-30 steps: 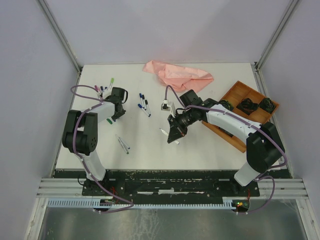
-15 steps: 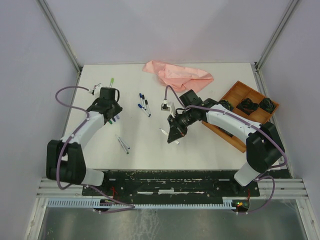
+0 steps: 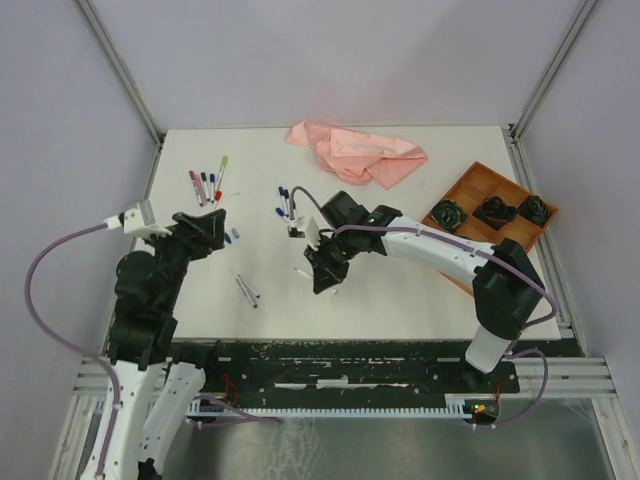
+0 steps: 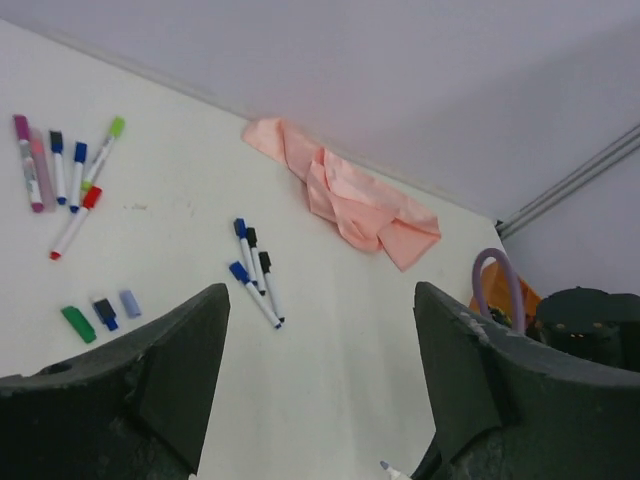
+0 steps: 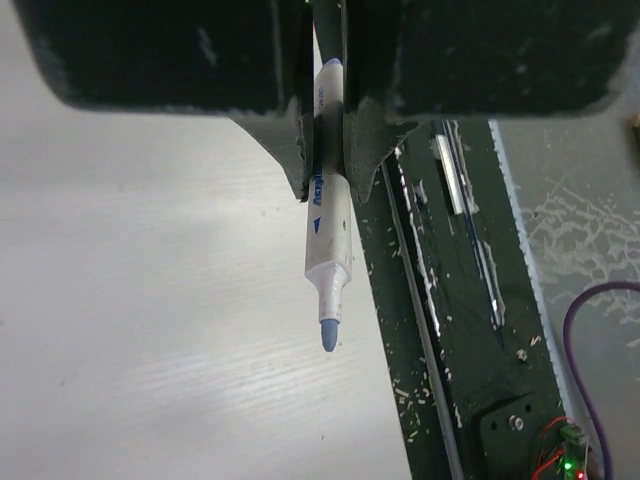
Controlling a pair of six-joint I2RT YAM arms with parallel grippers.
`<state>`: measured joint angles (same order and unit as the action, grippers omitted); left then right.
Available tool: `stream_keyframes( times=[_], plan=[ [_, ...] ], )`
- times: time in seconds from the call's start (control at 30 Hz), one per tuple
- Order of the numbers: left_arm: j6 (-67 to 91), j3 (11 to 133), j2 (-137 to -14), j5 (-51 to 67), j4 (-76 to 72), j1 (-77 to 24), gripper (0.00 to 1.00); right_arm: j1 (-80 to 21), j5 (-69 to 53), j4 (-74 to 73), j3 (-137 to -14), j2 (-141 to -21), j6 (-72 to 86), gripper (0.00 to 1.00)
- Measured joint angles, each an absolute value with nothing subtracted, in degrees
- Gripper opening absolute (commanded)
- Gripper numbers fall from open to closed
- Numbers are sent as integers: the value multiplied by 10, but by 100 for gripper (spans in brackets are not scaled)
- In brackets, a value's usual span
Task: Open the pen caps
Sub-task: Place the pen at the center of the board.
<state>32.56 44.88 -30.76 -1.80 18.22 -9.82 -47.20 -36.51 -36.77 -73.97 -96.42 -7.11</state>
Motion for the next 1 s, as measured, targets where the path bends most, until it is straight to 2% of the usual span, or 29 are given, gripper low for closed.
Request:
stream_keyframes(
  times=[0.17, 0.47, 0.77, 1.0],
  plan=[
    [270, 407, -181, -89, 191, -98, 86, -515, -320, -364, -836, -1064, -39, 6],
    [243, 380, -94, -178, 227, -98, 86, -565, -179, -371, -1049, -1259, 69, 9],
    [240, 380, -81, -192, 229, -98, 86, -608, -37, -388, -1133, -1333, 163, 15],
    [239, 380, -67, -195, 237, -98, 86, -619, -1, -401, -1188, -1373, 203, 19]
  ],
)
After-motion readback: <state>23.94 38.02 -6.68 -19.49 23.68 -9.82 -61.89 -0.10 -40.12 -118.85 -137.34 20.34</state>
